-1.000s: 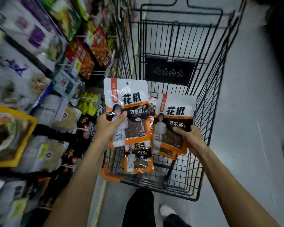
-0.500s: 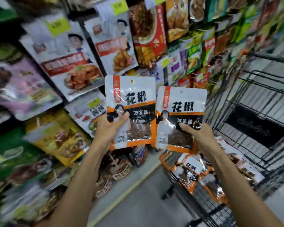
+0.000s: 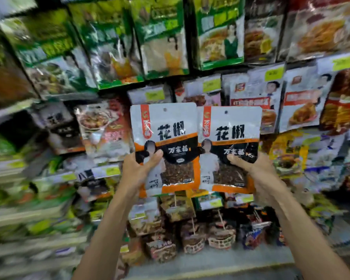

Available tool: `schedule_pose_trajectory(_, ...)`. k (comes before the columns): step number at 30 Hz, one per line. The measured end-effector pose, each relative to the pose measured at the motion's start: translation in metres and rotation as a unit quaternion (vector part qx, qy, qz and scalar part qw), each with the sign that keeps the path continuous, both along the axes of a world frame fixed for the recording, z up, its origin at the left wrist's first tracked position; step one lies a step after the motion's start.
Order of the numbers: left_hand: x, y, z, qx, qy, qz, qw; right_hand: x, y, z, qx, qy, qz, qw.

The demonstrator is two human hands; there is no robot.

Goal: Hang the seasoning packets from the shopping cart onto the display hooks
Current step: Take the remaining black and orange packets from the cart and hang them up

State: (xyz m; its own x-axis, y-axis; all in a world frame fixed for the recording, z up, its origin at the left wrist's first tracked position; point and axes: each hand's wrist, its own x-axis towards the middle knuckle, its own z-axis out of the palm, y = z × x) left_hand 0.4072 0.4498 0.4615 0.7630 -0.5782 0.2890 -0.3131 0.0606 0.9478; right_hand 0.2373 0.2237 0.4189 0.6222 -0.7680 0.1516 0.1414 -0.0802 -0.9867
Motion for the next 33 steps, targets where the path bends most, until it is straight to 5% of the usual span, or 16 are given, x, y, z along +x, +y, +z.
schedule_pose_trajectory(15, 0.135, 0.213, 0.0, -0.045, 0.038, 0.076, 0.995, 0.165, 0.176, 0.019, -0.015, -0.018, 0.121, 0.992)
schedule_pose_trajectory(33, 0.272, 0.24, -0.015, -0.039, 0.147, 0.11, 0.982, 0.269, 0.204, 0.041, -0.064, -0.015, 0.105, 0.992)
